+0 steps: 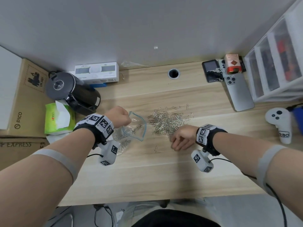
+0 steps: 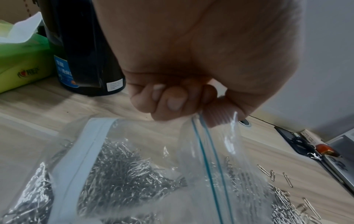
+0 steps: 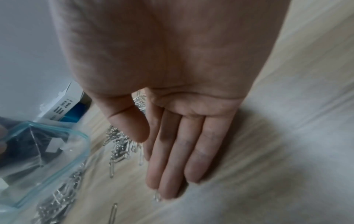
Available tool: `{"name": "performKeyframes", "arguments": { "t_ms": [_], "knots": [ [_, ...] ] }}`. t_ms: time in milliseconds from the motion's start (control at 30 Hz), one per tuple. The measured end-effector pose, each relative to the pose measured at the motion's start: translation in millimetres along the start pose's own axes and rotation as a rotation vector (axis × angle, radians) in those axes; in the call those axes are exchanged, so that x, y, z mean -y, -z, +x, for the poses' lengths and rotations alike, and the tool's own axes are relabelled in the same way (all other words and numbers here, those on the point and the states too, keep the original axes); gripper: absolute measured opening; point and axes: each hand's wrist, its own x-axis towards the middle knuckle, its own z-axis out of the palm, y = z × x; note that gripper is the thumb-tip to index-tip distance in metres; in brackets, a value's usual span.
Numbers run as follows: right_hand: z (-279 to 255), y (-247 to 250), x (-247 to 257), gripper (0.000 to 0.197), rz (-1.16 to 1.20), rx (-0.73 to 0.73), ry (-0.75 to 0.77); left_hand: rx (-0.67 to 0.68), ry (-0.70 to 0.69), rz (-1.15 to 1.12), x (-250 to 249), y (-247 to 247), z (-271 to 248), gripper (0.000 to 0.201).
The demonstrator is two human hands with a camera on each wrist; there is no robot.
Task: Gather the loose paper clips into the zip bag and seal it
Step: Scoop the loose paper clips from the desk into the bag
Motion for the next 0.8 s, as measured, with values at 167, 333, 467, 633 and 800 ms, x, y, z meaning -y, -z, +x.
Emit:
{"name": "performKeyframes", "arguments": {
  "t_ms": [167, 333, 467, 633, 800],
  "knots": [
    [1.0, 3.8, 15.2, 0.025, 0.089, -0.157, 0.176, -0.003, -0.013, 0.049, -1.7, -3.8, 2.6, 0.045],
    [-15.5, 41.1, 10.9, 0.032, -0.193, -0.559, 0.411, -0.009, -0.014, 0.060, -5.3, -2.1, 3.7, 0.046],
    [-20.5, 49.0, 6.6, 0.113, -0.669, -0.719, 0.409, -0.012, -0.032, 0.066, -5.9, -2.2, 4.5, 0.047],
    [-6.6, 23.5, 7.2, 0.129, -0.826, -0.715, 0.355, -0.011, -0.039, 0.067, -3.8, -2.3, 7.1, 0.047],
    [11.2, 3.0, 14.6, 0.113, -0.821, -0.699, 0.389, -0.007, -0.040, 0.041, 6.6, -0.4, 9.6, 0.048]
  ]
}}
